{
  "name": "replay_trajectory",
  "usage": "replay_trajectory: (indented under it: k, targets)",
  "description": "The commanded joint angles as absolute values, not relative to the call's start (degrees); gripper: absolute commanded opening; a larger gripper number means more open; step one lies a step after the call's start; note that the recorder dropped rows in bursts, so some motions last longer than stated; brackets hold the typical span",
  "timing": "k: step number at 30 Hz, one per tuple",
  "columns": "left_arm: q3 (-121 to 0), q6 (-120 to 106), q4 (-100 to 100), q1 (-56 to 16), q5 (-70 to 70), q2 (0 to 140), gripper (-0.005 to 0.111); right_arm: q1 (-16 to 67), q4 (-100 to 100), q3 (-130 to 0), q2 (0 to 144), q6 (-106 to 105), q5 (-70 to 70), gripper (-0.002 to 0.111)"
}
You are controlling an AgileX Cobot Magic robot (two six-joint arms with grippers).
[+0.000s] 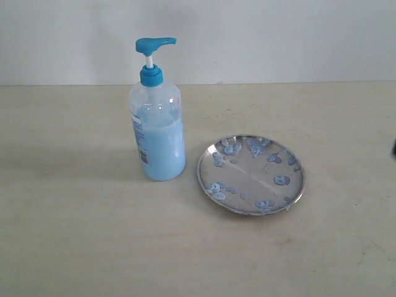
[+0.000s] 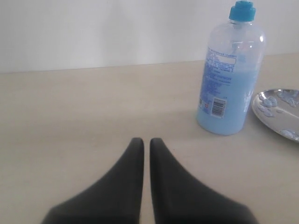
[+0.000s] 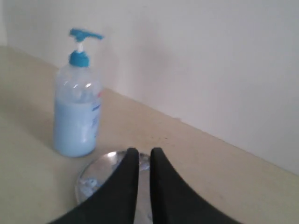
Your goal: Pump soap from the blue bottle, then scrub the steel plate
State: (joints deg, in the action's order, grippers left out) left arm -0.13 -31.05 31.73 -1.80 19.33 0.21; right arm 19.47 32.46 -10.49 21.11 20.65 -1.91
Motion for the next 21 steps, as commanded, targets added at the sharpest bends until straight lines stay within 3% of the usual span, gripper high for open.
replay_trajectory:
  k: [1, 6, 17, 21]
  targets:
    - [0.0, -31.1, 32.1, -1.6, 19.4, 0.0, 0.004, 18.9, 29.1, -4.8, 29.2, 13.1, -15.3, 0.000]
    - [0.0, -31.1, 32.1, -1.6, 19.4, 0.0, 0.004, 18.9, 12.5, -4.7, 36.5, 11.9, -5.2, 0.000]
    - [0.0, -31.1, 32.1, -1.6, 19.4, 0.0, 0.004, 18.9, 11.2, -4.7, 40.0, 16.4, -3.9, 0.000]
    - [0.0, -31.1, 32.1, -1.6, 19.4, 0.0, 0.004, 18.6, 10.9, -4.7, 35.2, 16.6, 3.7, 0.000]
